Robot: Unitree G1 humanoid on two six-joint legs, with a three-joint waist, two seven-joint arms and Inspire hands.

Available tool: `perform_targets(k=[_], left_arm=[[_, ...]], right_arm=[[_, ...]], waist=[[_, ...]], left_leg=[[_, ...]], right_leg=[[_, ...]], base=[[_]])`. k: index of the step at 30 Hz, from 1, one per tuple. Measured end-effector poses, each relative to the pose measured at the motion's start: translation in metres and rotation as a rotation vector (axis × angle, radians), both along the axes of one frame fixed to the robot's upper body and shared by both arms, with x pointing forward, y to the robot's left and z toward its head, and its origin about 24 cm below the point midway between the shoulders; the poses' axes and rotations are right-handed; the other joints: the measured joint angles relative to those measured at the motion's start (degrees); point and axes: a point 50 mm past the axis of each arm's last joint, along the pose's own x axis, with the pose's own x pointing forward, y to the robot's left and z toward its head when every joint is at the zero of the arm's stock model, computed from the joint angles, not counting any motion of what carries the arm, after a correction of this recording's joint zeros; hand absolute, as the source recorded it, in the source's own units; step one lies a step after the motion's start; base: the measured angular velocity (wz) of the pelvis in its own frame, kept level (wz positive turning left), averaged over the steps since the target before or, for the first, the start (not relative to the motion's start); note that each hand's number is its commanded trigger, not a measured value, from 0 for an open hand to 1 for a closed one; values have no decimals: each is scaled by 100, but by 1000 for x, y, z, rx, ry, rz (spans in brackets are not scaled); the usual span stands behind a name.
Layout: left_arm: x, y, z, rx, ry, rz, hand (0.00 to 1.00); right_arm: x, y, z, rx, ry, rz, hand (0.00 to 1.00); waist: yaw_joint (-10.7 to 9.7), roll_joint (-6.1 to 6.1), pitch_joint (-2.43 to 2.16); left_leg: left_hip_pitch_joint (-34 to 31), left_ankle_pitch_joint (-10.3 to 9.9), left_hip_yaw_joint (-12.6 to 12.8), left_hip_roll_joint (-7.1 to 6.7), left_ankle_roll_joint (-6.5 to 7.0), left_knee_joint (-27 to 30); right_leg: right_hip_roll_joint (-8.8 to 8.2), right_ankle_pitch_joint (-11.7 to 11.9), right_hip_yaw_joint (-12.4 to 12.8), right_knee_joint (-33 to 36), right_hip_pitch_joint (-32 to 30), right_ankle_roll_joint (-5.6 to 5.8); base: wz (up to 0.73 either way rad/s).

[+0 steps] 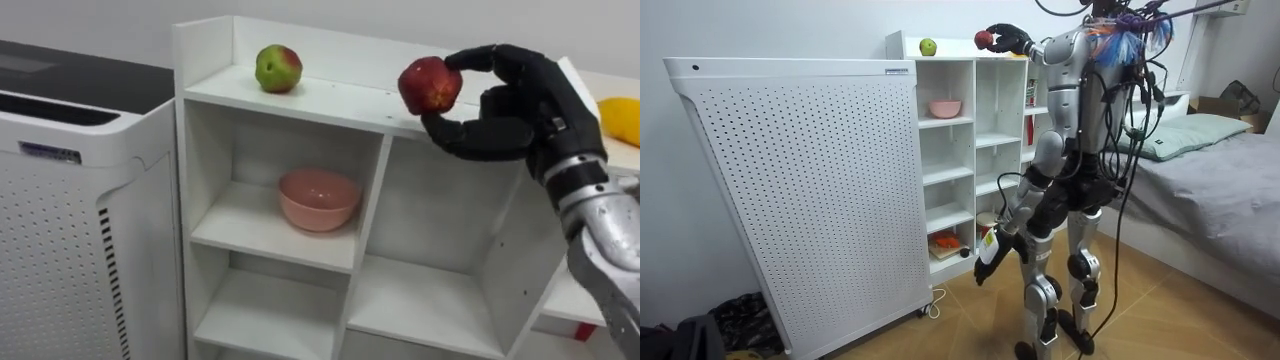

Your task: Arrange fruit in the closet

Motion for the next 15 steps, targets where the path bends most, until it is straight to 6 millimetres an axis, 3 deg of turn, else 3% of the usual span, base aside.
perform_targets(k=[5, 9, 15], left_arm=[[5, -2, 0, -9, -16, -5, 0], [6, -3, 0, -14, -19, -2, 0], [2, -11, -3, -13, -2, -37, 0]], right_arm=[[-14, 9, -5, -8, -9, 66, 100], [-18, 21, -9, 40, -12, 106, 100], [-29, 43, -51, 75, 128, 208, 100]], waist=[[-36, 135, -16], [-39, 168, -39], [-19, 178, -34]], left_leg=[[0, -3, 128, 11, 6, -30], [38, -9, 223, 46, -4, -52], [33, -22, 238, 75, -23, -44]], right_leg=[[8, 8, 131, 70, -85, -9], [48, 17, 218, 68, -88, -23], [75, 22, 235, 67, -96, -30]], base=[[-13], [-12], [-1]])
